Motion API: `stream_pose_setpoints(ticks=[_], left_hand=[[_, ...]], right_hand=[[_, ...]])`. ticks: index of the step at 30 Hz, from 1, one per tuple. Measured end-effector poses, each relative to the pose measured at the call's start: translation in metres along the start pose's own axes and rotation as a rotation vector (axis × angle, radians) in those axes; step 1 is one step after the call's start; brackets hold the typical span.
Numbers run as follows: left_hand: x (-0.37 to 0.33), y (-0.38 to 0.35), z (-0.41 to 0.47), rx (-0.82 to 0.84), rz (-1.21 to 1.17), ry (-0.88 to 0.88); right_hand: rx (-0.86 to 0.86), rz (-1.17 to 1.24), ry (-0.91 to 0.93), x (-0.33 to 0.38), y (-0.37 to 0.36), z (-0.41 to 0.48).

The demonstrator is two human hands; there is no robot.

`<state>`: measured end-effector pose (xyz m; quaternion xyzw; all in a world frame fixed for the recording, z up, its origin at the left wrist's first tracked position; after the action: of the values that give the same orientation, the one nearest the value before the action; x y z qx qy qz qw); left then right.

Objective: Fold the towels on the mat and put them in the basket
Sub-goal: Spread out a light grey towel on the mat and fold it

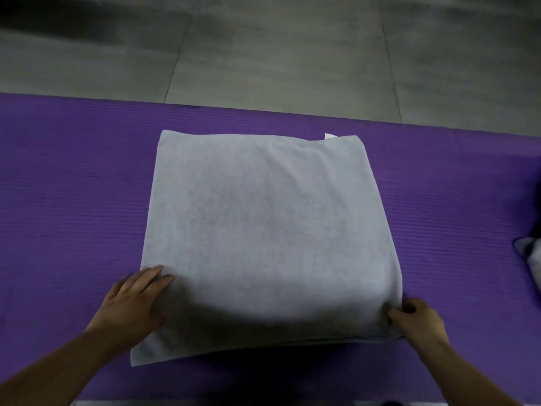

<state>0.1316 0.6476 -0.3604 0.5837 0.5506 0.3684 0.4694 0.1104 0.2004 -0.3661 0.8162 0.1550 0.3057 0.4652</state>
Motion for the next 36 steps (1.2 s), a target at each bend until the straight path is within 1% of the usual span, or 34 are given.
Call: stream_pose_setpoints(ticks=[2,5,8,10,13,14,16,17,18,20,21,22,24,27,31,34,36], left_hand=[[0.009,-0.001,0.004,-0.026,-0.13,0.087],[0.024,-0.003,0.013,-0.097,-0.403,0.23],[0.032,0.005,0.02,-0.2,-0.785,0.377],[0.034,0.009,0.023,-0.222,-0.9,0.419],[0.037,0.014,0.033,-0.258,-1.032,0.437],[0.037,0.015,0.039,-0.262,-1.047,0.432],[0.031,0.015,0.053,-0.251,-1.055,0.41],[0.026,0.016,0.063,-0.231,-1.063,0.411],[0.019,0.019,0.074,-0.212,-1.07,0.405],[0.004,0.025,0.104,-0.204,-1.066,0.361],[-0.005,0.029,0.12,-0.193,-1.033,0.332],[-0.015,0.033,0.137,-0.182,-0.984,0.299],[-0.036,0.042,0.172,-0.165,-0.895,0.256],[-0.072,0.055,0.219,-0.159,-0.837,0.221],[-0.109,0.055,0.257,-0.141,-0.827,0.218],[-0.116,0.052,0.27,-0.216,-0.762,0.222],[-0.116,0.052,0.273,-0.278,-0.817,0.207]], right_hand=[[0.009,0.081,0.044,0.022,0.009,-0.009],[0.038,0.212,0.186,0.07,0.019,-0.03],[0.146,0.243,0.371,0.132,0.006,-0.061],[0.243,0.247,0.486,0.175,-0.016,-0.091],[0.406,0.151,0.627,0.207,-0.065,-0.139],[0.444,0.082,0.667,0.209,-0.083,-0.151],[0.465,-0.118,0.759,0.197,-0.118,-0.161],[0.44,-0.21,0.774,0.188,-0.133,-0.162],[0.366,-0.254,0.75,0.18,-0.144,-0.161],[0.127,-0.201,0.739,0.171,-0.154,-0.162],[0.062,-0.118,0.735,0.166,-0.156,-0.167],[-0.009,-0.072,0.774,0.162,-0.158,-0.171],[-0.133,-0.101,0.847,0.154,-0.159,-0.179],[-0.194,-0.117,0.909,0.151,-0.16,-0.186],[-0.232,-0.075,0.881,0.148,-0.163,-0.183],[-0.286,0.014,0.829,0.144,-0.158,-0.185],[-0.303,0.036,0.817,0.14,-0.156,-0.186]])
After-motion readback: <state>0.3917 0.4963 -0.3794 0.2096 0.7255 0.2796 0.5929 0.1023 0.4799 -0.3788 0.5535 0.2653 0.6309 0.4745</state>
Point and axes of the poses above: each hand's wrist, its own z-axis towards the middle knuckle, its own y-axis out of the back of the hand, x = y × z, the point moved 7 cm from there along z, towards the middle knuckle, and after that the axes turned 15 degrees about -x, right-handed, at the moved point
